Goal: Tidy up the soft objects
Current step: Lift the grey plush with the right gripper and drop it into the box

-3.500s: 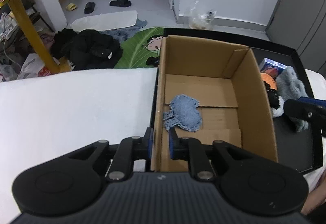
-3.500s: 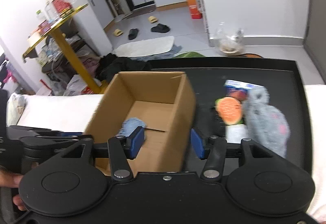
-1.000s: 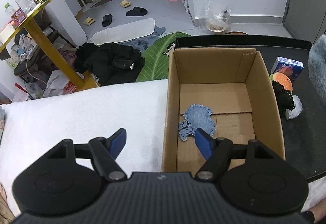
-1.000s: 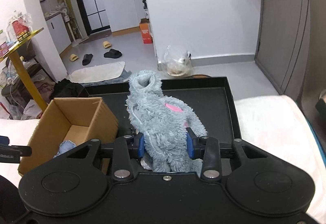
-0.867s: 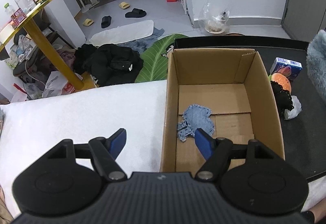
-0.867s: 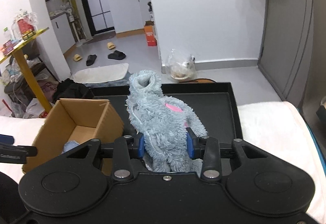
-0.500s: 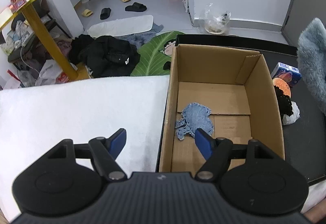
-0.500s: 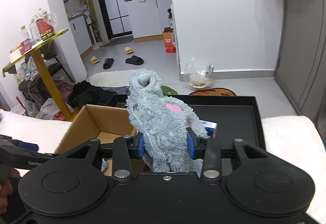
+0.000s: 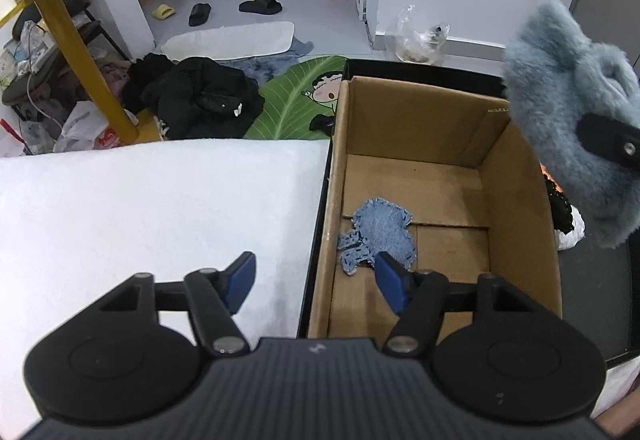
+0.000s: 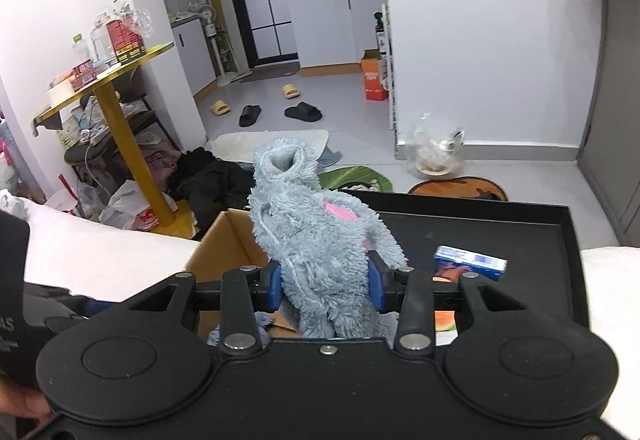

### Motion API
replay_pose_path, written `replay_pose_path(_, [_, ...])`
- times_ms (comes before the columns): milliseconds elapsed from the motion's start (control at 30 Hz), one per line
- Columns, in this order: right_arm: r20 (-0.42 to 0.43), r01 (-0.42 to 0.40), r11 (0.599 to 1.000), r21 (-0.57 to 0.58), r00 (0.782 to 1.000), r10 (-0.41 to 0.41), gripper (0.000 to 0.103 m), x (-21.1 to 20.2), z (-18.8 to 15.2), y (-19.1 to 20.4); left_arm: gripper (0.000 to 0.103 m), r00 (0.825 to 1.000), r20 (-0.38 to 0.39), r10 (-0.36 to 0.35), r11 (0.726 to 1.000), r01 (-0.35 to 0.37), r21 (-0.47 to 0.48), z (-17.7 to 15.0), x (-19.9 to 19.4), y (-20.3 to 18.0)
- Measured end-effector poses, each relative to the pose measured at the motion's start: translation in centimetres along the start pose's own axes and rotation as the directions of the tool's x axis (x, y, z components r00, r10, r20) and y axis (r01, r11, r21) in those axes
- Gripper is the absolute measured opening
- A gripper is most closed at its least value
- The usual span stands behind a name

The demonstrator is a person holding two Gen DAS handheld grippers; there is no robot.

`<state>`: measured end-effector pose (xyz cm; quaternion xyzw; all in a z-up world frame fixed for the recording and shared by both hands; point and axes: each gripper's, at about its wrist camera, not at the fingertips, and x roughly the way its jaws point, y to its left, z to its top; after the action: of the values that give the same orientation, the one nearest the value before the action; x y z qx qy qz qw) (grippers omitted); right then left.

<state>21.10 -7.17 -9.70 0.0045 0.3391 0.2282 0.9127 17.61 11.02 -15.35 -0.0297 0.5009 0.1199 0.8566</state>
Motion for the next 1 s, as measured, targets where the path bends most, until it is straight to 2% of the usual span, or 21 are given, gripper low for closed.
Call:
replay_pose_path(100, [-0.024, -0.031, 0.999, 0.009, 0.999, 0.031, 0.040, 0.8, 0.2, 0.7, 0.044, 1.000, -0.018, -0.002, 1.000, 0.001, -0.003, 0.0, 0.4, 0.1])
replay_pose_path(167, [-0.046, -0.052, 0.999, 0.007, 0.998, 0.052, 0.041, 1.5, 0.3, 1.3, 0.026, 1.000, -0.028, -0.002, 1.000, 0.002, -0.011, -0.1, 0.7, 0.2])
replay_pose_path(267, [-0.080, -0.066, 0.998, -0.005, 0.995, 0.065, 0.041, 2.7, 0.4, 2.3, 0.011, 0.999, -0.040, -0.032, 0.999, 0.031, -0.030, -0.1, 1.0, 0.8])
replay_pose_path(300, [-0.088, -0.068, 0.998, -0.008, 0.994, 0.067, 0.041, 3.0, 0.4, 2.7, 0.009, 0.998, -0.041, -0.045, 0.998, 0.044, -0.034, -0.1, 1.0, 0.9])
replay_pose_path(533, [-0.141, -0.074, 0.996, -0.045, 0.988, 0.067, 0.042, 5.0, 0.1, 4.3, 0.008, 0.997, -0.026, -0.072, 0.995, 0.070, -0.065, -0.3, 0.9, 1.2])
replay_pose_path(667, [-0.171, -0.074, 0.993, -0.087, 0.984, 0.059, 0.053, 6.1, 0.1, 4.5, 0.008, 0.997, -0.025, -0.076, 0.995, 0.074, -0.066, -0.4, 0.8, 1.0])
replay_pose_path(767, [-0.174, -0.031, 0.994, -0.109, 0.985, 0.012, 0.056, 6.3, -0.1, 4.3, 0.009, 0.997, -0.024, -0.080, 0.995, 0.078, -0.062, -0.5, 0.9, 1.0])
replay_pose_path(867, [-0.163, -0.027, 0.997, -0.077, 0.987, 0.014, 0.062, 5.4, -0.1, 3.4, 0.009, 0.997, -0.024, -0.070, 0.996, 0.068, -0.059, -0.5, 0.7, 0.9])
replay_pose_path(1000, [-0.140, -0.015, 0.998, -0.068, 0.990, 0.005, 0.065, 4.1, -0.2, 2.4, 0.009, 0.998, -0.025, -0.062, 0.997, 0.060, -0.047, -0.3, 0.6, 0.7])
